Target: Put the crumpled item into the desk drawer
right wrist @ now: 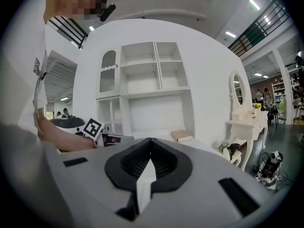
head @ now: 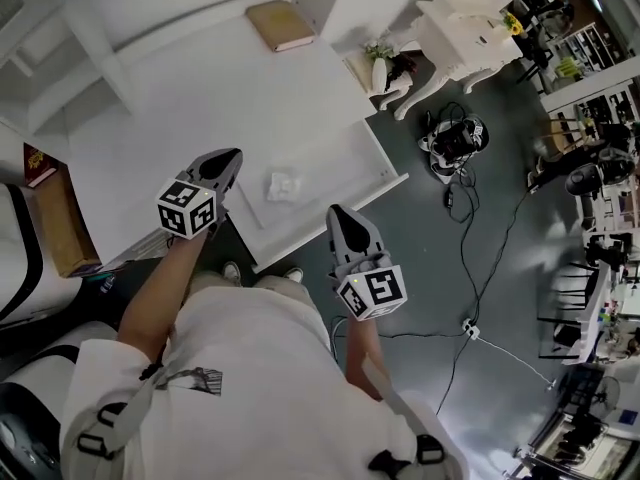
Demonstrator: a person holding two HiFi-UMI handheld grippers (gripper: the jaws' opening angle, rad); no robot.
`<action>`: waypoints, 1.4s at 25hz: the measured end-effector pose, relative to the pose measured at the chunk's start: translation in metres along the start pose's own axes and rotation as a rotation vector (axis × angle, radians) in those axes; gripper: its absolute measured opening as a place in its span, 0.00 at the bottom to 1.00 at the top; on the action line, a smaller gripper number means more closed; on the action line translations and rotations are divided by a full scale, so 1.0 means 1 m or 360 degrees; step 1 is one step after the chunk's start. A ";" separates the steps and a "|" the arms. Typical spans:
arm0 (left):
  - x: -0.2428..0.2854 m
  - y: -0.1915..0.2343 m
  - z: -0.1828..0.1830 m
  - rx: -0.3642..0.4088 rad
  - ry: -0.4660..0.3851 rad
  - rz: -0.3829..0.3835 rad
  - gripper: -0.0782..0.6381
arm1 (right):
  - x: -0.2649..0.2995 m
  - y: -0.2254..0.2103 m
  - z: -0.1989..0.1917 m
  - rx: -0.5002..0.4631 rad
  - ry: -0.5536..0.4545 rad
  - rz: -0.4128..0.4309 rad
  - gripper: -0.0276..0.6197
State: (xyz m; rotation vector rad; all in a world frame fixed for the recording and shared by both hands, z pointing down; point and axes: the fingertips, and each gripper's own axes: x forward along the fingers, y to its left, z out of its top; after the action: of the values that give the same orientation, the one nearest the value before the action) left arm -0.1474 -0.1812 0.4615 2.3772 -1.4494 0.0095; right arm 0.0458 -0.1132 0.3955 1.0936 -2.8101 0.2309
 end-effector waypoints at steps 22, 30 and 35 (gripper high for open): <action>-0.143 -0.027 0.210 0.0487 -0.0651 0.0200 0.13 | 0.017 -0.009 0.100 -0.0174 -0.0199 -0.0007 0.06; -0.177 -0.008 0.198 0.0517 -0.0648 0.0375 0.13 | -0.001 -0.012 0.116 -0.0201 -0.0210 -0.0034 0.06; -0.177 -0.025 0.182 0.0514 -0.0685 0.0430 0.13 | -0.020 -0.032 0.103 -0.0199 -0.0204 -0.0069 0.06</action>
State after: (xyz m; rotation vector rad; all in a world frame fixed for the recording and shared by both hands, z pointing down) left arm -0.2425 -0.0738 0.2503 2.5160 -2.1030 -0.2298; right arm 0.0764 -0.1421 0.2942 1.1786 -2.8621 -0.0197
